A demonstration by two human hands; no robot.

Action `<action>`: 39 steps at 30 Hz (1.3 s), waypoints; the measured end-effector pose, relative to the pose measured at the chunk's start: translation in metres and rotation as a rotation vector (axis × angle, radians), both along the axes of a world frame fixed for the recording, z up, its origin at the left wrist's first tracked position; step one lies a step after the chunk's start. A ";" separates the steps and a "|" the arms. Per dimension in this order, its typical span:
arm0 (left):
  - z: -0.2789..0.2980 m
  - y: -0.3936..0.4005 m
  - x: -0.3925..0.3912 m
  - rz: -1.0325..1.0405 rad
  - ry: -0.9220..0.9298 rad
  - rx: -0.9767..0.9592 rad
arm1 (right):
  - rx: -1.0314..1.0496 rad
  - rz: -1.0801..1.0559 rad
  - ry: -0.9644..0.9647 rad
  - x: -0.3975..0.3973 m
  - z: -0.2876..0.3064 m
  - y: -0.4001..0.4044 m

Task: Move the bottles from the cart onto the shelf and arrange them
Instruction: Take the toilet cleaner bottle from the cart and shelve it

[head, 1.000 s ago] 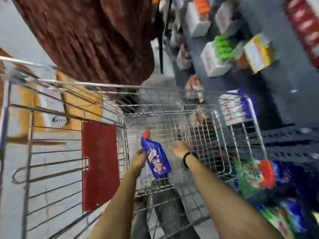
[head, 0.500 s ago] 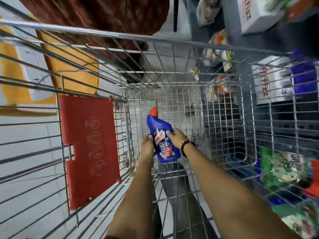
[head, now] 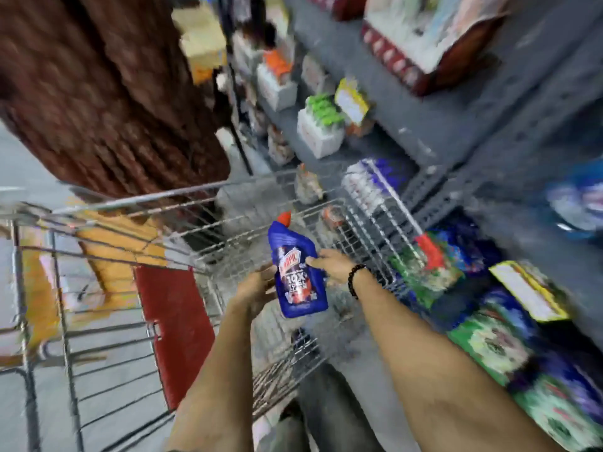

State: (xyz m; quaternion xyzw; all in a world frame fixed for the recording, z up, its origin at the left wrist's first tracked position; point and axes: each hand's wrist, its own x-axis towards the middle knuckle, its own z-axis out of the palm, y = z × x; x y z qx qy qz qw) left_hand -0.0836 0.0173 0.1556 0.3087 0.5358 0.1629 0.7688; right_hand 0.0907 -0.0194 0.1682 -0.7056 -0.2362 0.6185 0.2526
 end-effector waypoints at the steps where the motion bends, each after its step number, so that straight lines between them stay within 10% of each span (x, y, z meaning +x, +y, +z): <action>1: 0.021 -0.002 0.005 -0.067 -0.040 0.042 | 0.061 -0.035 0.025 0.007 0.022 -0.012; 24: 0.381 -0.313 0.206 -1.308 -1.023 0.566 | 0.908 -0.602 -0.400 0.068 0.390 -0.512; 39: 0.322 -0.555 0.328 -1.591 -0.925 0.683 | 0.737 -0.807 -0.546 0.167 0.313 -0.767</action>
